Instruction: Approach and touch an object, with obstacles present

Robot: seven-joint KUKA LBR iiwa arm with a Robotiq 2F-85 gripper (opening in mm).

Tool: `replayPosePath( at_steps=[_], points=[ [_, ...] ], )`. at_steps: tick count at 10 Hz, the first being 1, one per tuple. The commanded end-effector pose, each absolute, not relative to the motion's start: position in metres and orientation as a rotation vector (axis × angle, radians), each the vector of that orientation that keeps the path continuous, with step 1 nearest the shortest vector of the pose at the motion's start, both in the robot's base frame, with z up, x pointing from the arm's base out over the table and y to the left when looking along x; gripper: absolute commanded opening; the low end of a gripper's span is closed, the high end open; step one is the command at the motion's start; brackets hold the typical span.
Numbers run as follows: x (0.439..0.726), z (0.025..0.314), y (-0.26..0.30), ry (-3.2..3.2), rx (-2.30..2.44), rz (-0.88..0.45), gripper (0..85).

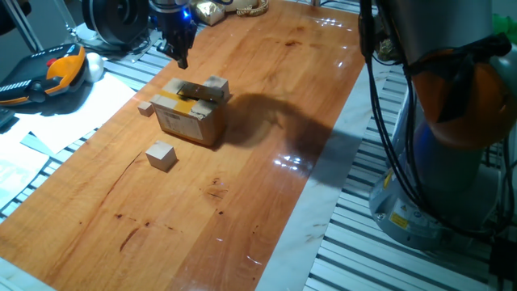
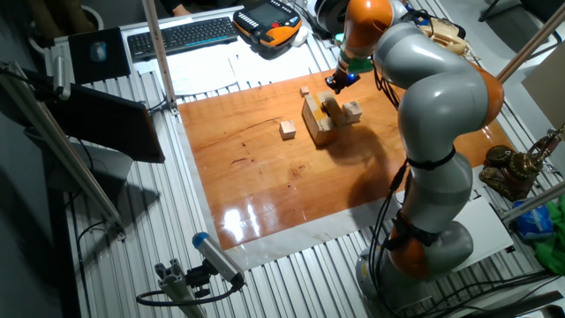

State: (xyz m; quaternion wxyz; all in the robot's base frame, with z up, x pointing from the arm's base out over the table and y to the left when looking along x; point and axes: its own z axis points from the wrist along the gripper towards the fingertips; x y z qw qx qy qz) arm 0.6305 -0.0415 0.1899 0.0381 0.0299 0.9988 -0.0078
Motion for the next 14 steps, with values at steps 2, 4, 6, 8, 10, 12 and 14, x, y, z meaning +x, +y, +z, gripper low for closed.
replayPosePath(
  at_steps=[2, 4, 6, 8, 10, 12, 14],
  points=[
    [0.627, 0.190, -0.042, 3.065, 0.071, -0.025, 0.0],
    [0.618, 0.190, -0.038, 3.066, 0.066, -0.025, 0.0],
    [0.613, 0.187, -0.034, 3.065, 0.069, -0.028, 0.0],
    [0.611, 0.187, -0.032, 3.073, 0.067, -0.009, 0.0],
    [0.609, 0.189, -0.030, 3.092, 0.063, 0.011, 0.0],
    [0.609, 0.191, -0.031, 3.085, 0.063, 0.004, 0.0],
    [0.608, 0.192, -0.029, 3.090, 0.061, -0.001, 0.0]
  ],
)
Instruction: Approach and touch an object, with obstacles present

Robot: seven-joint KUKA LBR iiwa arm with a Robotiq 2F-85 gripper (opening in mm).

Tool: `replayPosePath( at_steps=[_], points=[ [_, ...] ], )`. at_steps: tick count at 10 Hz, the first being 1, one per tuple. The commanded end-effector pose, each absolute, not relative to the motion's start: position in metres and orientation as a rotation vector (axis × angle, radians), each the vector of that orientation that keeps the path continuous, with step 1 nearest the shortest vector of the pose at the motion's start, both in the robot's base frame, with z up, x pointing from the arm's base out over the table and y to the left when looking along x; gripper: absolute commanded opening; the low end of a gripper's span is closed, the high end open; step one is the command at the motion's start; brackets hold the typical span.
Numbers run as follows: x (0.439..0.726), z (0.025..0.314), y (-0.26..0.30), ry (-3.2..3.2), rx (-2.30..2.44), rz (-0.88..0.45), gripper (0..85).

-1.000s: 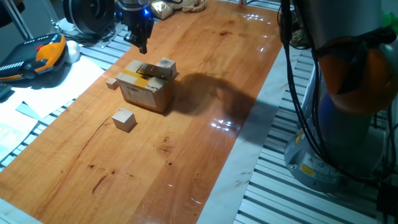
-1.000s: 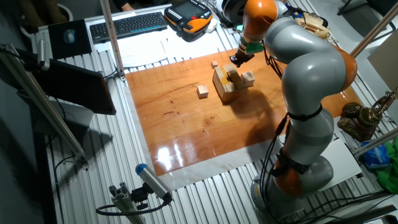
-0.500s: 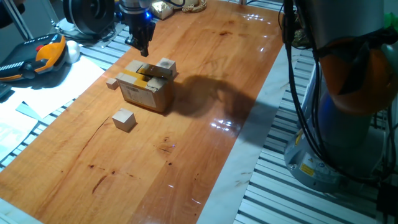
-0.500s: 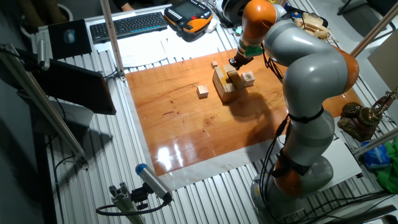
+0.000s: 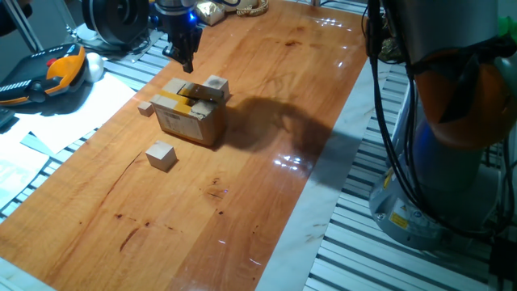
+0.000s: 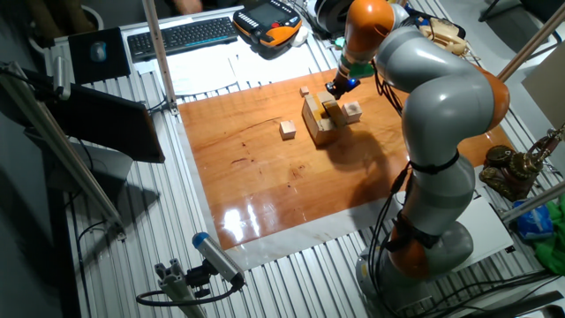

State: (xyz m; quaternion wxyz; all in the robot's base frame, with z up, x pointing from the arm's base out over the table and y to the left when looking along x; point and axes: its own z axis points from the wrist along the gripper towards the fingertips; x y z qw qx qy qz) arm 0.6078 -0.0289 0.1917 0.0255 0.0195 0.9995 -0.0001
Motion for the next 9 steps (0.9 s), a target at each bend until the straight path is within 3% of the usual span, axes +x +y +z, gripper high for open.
replayPosePath(
  at_steps=[1, 9],
  points=[
    [0.6076, 0.1919, -0.0286, 3.092, 0.058, -0.001, 0.0],
    [0.6081, 0.1911, -0.0272, 3.088, 0.053, -0.020, 0.0]
  ],
)
